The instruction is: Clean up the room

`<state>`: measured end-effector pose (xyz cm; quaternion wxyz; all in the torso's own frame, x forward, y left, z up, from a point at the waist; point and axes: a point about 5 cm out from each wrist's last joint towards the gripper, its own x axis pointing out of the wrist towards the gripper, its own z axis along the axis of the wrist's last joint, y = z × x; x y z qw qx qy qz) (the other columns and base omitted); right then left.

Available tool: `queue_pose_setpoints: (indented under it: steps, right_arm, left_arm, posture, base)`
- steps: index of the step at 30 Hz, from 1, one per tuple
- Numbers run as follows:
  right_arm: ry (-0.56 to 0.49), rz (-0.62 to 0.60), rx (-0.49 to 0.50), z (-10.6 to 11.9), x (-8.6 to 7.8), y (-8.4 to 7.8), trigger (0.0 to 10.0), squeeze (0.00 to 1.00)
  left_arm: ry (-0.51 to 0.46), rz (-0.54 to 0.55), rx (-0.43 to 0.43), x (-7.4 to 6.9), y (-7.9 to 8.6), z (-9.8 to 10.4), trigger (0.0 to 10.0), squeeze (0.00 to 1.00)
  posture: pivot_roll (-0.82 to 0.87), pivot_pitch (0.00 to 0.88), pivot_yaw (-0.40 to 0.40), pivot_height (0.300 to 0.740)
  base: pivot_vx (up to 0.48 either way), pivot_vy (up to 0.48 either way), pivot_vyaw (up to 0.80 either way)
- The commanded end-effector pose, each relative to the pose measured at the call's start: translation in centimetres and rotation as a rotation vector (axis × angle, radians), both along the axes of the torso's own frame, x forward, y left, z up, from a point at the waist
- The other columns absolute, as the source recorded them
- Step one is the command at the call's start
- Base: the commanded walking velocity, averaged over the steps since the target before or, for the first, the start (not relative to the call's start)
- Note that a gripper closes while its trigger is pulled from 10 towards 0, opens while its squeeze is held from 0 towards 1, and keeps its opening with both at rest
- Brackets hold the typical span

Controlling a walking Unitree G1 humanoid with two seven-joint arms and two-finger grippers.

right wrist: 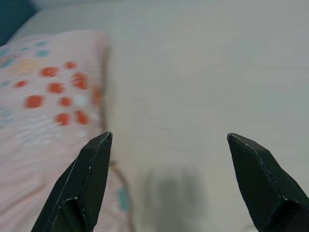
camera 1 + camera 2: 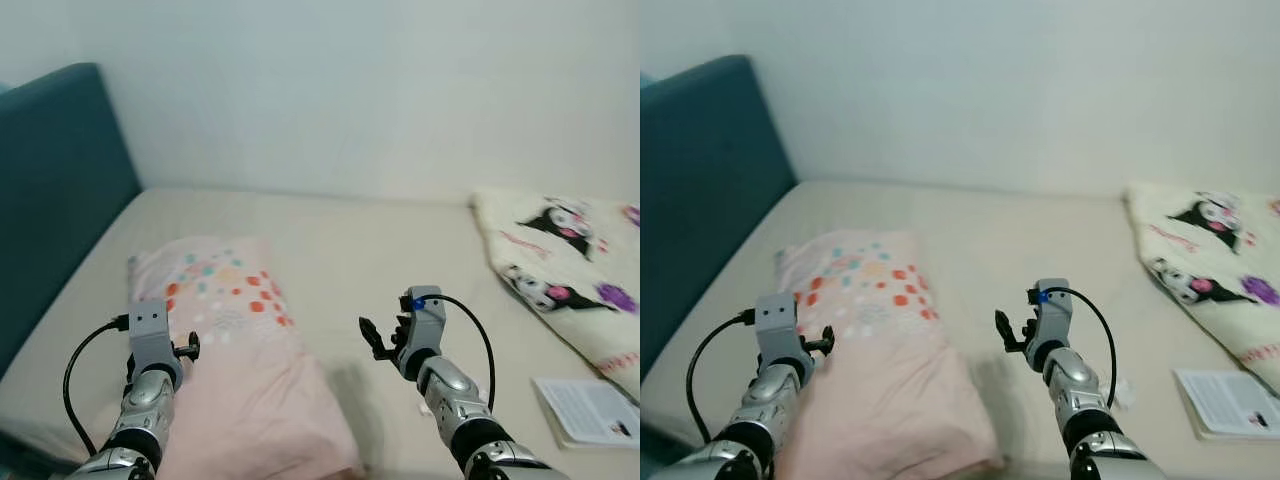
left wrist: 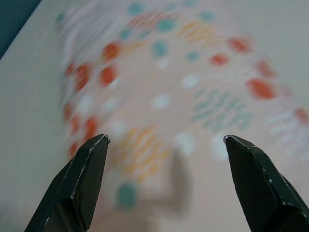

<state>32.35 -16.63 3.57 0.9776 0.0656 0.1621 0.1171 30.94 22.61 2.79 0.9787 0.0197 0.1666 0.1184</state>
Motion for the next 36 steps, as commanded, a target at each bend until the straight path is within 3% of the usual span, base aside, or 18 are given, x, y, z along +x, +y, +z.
queue_pose_setpoints:
  steps: [1, 2, 4, 6, 7, 9, 11, 18, 20, 21, 22, 23, 24, 27, 28, 31, 36]
  right_arm:
    - [-0.002, 0.023, -0.006, 0.0, 0.0, 0.5, 10.0, 0.0]
    - [-0.005, 0.039, -0.014, -0.1, -0.2, 0.8, 10.0, 0.0]
    - [-0.002, 0.055, -0.024, -0.3, -0.3, 1.0, 10.0, 0.0]
    - [-0.002, 0.055, -0.024, -0.3, -0.3, 1.0, 10.0, 0.0]
    - [0.0, 0.067, -0.034, -0.4, -0.5, 1.2, 10.0, 0.0]
    - [0.0, 0.067, -0.034, -0.4, -0.5, 1.2, 10.0, 0.0]
    - [0.001, 0.09, -0.037, -0.5, -0.6, 1.5, 10.0, 0.0]
    - [0.002, 0.103, -0.037, -0.4, -0.6, 1.6, 10.0, 0.0]
    - [0.005, 0.108, -0.052, -0.2, -0.4, 1.4, 10.0, 0.0]
    - [-0.006, 0.099, -0.053, 0.2, -0.2, 1.1, 10.0, 0.0]
    - [-0.006, 0.099, -0.053, 0.2, -0.2, 1.1, 10.0, 0.0]
    - [-0.019, 0.088, -0.05, 0.5, 0.0, 0.8, 10.0, 0.0]
    - [-0.019, 0.088, -0.05, 0.5, 0.0, 0.8, 10.0, 0.0]
    - [-0.046, 0.078, -0.038, 1.2, 0.4, 0.3, 10.0, 0.0]
    - [-0.046, 0.078, -0.038, 1.2, 0.4, 0.3, 10.0, 0.0]
    - [-0.072, 0.067, -0.016, 1.8, 0.7, 0.1, 10.0, 0.0]
    - [-0.081, 0.065, -0.001, 2.0, 0.7, 0.2, 10.0, 0.0]
  left_arm:
    - [0.019, 0.013, 0.054, -0.4, 1.0, -0.1, 10.0, 0.0]
    - [0.039, 0.031, 0.113, -0.7, 1.9, -0.2, 10.0, 0.0]
    - [0.056, 0.056, 0.152, -1.1, 2.9, -0.2, 10.0, 0.0]
    - [0.056, 0.056, 0.152, -1.1, 2.9, -0.2, 10.0, 0.0]
    - [0.073, 0.086, 0.169, -1.5, 3.6, -0.4, 10.0, 0.0]
    - [0.073, 0.086, 0.169, -1.5, 3.6, -0.4, 10.0, 0.0]
    - [0.125, 0.158, 0.173, -2.5, 4.7, -1.1, 10.0, 0.0]
    - [0.19, 0.226, 0.145, -3.5, 5.0, -2.1, 10.0, 0.0]
    - [0.245, 0.292, 0.024, -4.3, 4.6, -3.3, 10.0, 0.0]
    - [0.238, 0.32, -0.098, -4.5, 4.1, -3.8, 10.0, 0.0]
    - [0.238, 0.32, -0.098, -4.5, 4.1, -3.8, 10.0, 0.0]
    - [0.219, 0.327, -0.202, -4.6, 3.6, -4.1, 10.0, 0.0]
    - [0.219, 0.327, -0.202, -4.6, 3.6, -4.1, 10.0, 0.0]
    - [0.185, 0.318, -0.415, -4.7, 2.5, -4.6, 10.0, 0.0]
    - [0.185, 0.318, -0.415, -4.7, 2.5, -4.6, 10.0, 0.0]
    - [0.139, 0.303, -0.558, -4.7, 2.0, -4.8, 10.0, 0.0]
    - [0.113, 0.3, -0.604, -4.6, 1.9, -4.8, 10.0, 0.0]
  posture:
    - [-0.1, 0.0, -0.032, 0.74]
    - [-0.1, 0.0, -0.035, 0.74]
    - [-0.1, 0.0, -0.038, 0.74]
    - [-0.1, 0.0, -0.038, 0.74]
    - [-0.1, 0.0, -0.039, 0.74]
    - [-0.1, 0.0, -0.039, 0.74]
    - [-0.1, 0.0, -0.045, 0.74]
    - [-0.11, 0.0, -0.05, 0.74]
    - [-0.11, 0.0, -0.046, 0.735]
    - [-0.11, 0.0, -0.048, 0.73]
    - [-0.11, 0.0, -0.048, 0.73]
    - [-0.11, 0.0, -0.048, 0.725]
    - [-0.11, 0.0, -0.048, 0.725]
    - [-0.11, 0.0, -0.049, 0.71]
    - [-0.11, 0.0, -0.049, 0.71]
    - [-0.12, 0.0, -0.046, 0.695]
    - [-0.12, 0.0, -0.044, 0.685]
  base:
    - [0.0, 0.0, -0.77]
    - [0.0, 0.0, 0.0]
    - [0.0, 0.0, 0.0]
    - [0.0, 0.0, 0.0]
    - [0.0, 0.0, 0.0]
    - [0.0, 0.0, 0.0]
    - [0.0, 0.0, 0.0]
    - [0.0, 0.0, 0.0]
    - [0.0, 0.0, 0.0]
    - [0.0, 0.0, 0.0]
    - [0.0, 0.0, 0.0]
    - [0.0, 0.0, 0.0]
    - [0.0, 0.0, 0.0]
    - [0.0, 0.0, 0.0]
    - [0.0, 0.0, 0.0]
    - [0.0, 0.0, 0.0]
    - [0.0, 0.0, 0.0]
